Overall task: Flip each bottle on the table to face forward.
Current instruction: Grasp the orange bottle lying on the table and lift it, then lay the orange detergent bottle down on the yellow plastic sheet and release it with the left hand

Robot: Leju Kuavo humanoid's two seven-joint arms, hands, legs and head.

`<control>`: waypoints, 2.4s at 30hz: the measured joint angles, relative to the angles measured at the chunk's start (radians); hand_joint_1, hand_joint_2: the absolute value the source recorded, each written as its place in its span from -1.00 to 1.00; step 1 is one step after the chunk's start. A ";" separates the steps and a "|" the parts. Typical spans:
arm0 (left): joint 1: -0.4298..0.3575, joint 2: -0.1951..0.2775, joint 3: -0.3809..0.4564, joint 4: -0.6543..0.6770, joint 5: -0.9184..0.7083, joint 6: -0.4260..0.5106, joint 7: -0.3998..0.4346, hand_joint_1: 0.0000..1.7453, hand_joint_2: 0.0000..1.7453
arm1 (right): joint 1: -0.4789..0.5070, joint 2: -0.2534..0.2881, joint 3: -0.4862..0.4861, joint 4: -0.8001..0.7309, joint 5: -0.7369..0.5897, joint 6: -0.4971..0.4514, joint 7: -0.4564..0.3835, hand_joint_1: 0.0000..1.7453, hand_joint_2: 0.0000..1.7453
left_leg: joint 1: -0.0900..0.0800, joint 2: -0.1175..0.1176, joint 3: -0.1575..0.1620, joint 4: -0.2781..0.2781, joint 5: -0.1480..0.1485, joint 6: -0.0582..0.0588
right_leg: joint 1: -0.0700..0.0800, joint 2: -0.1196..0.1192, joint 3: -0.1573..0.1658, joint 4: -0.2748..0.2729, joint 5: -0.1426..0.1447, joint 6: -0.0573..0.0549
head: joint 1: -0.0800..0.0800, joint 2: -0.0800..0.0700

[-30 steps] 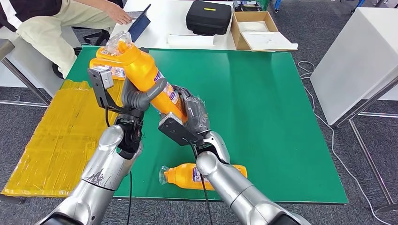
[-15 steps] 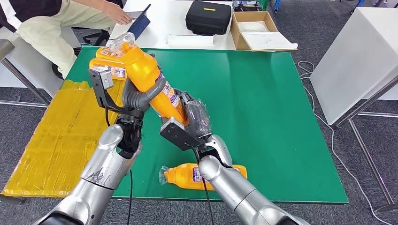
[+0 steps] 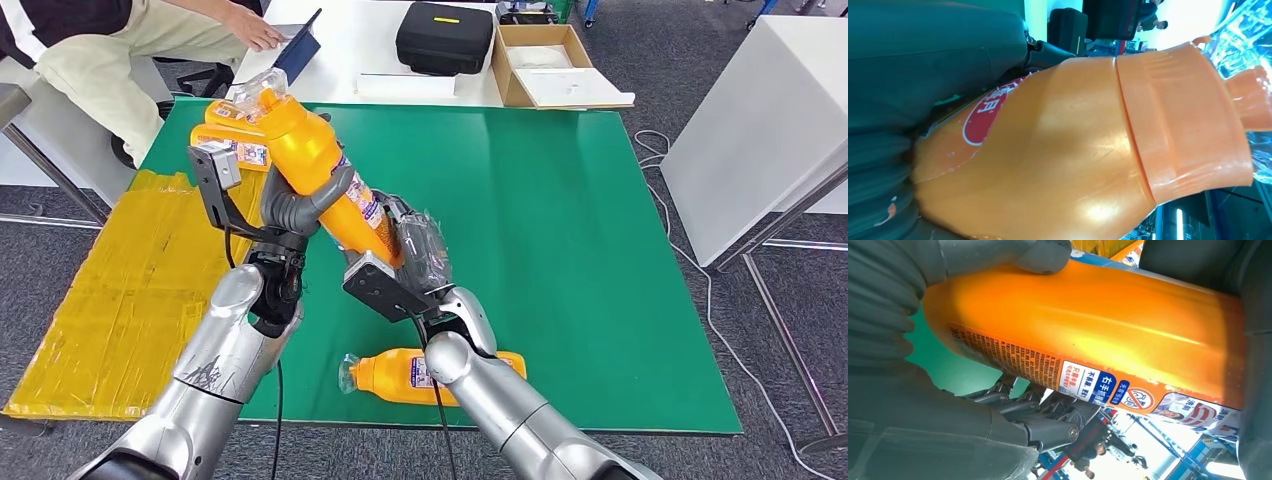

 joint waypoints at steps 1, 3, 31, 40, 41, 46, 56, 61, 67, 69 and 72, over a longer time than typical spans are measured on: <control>0.000 0.000 0.000 0.000 0.000 0.000 0.000 1.00 1.00 | 0.000 0.000 0.000 0.000 0.000 0.000 0.000 1.00 1.00 | 0.000 0.000 0.000 0.000 0.000 0.000 | 0.000 0.000 0.000 0.000 0.000 0.000 | 0.000 0.000; 0.000 0.000 0.000 0.000 0.001 0.000 0.000 1.00 1.00 | 0.000 0.000 0.000 0.000 0.000 -0.001 0.000 1.00 1.00 | 0.000 0.000 0.000 0.000 0.000 0.000 | 0.000 0.000 0.000 0.000 0.000 0.000 | 0.000 0.000; 0.086 0.143 0.177 -0.059 -0.620 0.436 -0.165 1.00 1.00 | 0.167 -0.256 -0.171 -0.560 0.041 0.051 0.056 -1.00 1.00 | 0.001 -0.003 -0.001 0.000 0.000 0.000 | 0.001 -0.003 0.000 0.000 -0.001 -0.001 | 0.000 0.000; 0.108 0.185 0.186 -0.024 -0.887 0.550 -0.135 1.00 1.00 | 0.277 -0.334 -0.291 -0.707 0.056 0.010 0.038 -1.00 1.00 | 0.001 -0.002 -0.001 0.000 -0.001 -0.001 | 0.001 -0.003 0.000 -0.001 -0.001 -0.001 | 0.000 0.000; 0.108 0.187 0.186 -0.019 -0.905 0.554 -0.128 1.00 1.00 | 0.283 -0.337 -0.297 -0.716 0.059 0.009 0.039 -1.00 1.00 | 0.001 -0.002 -0.001 0.000 -0.001 -0.001 | 0.001 -0.003 0.000 -0.001 -0.001 -0.001 | 0.000 0.000; 0.085 0.203 0.176 0.044 -1.150 0.580 -0.051 1.00 1.00 | 0.316 -0.353 -0.325 -0.760 0.076 -0.002 0.046 -1.00 1.00 | 0.001 -0.002 -0.001 0.000 -0.001 -0.001 | 0.002 -0.003 0.000 -0.001 -0.001 -0.001 | 0.000 0.000; -0.005 0.284 0.052 0.287 -1.710 0.541 0.062 1.00 1.00 | 0.338 -0.389 -0.364 -0.809 0.092 0.034 0.062 -1.00 1.00 | 0.001 -0.001 -0.001 0.000 -0.001 -0.001 | 0.001 -0.002 0.000 -0.001 -0.001 -0.001 | 0.000 0.000; -0.015 0.304 0.012 0.353 -1.739 0.526 0.068 1.00 1.00 | 0.338 -0.394 -0.371 -0.813 0.097 0.039 0.063 -1.00 1.00 | 0.001 -0.001 -0.001 0.000 -0.001 -0.001 | 0.001 -0.002 0.000 -0.001 -0.001 -0.001 | 0.000 0.000; -0.022 0.314 -0.008 0.385 -1.739 0.525 0.070 1.00 1.00 | 0.338 -0.398 -0.372 -0.815 0.098 0.039 0.063 -1.00 1.00 | 0.001 -0.001 -0.001 0.000 -0.001 -0.001 | 0.001 -0.002 0.000 -0.001 -0.001 -0.001 | 0.000 0.000; -0.023 0.315 -0.012 0.390 -1.740 0.525 0.070 1.00 1.00 | 0.338 -0.398 -0.372 -0.815 0.098 0.039 0.063 -1.00 1.00 | 0.001 -0.001 -0.001 0.000 -0.001 -0.001 | 0.001 -0.002 0.000 -0.001 -0.001 -0.001 | 0.000 0.000; -0.025 0.316 -0.016 0.396 -1.740 0.524 0.070 1.00 1.00 | 0.338 -0.399 -0.372 -0.815 0.098 0.039 0.063 -1.00 1.00 | 0.001 -0.002 -0.001 0.000 -0.001 -0.001 | 0.001 -0.002 0.000 -0.001 -0.001 -0.001 | 0.000 0.000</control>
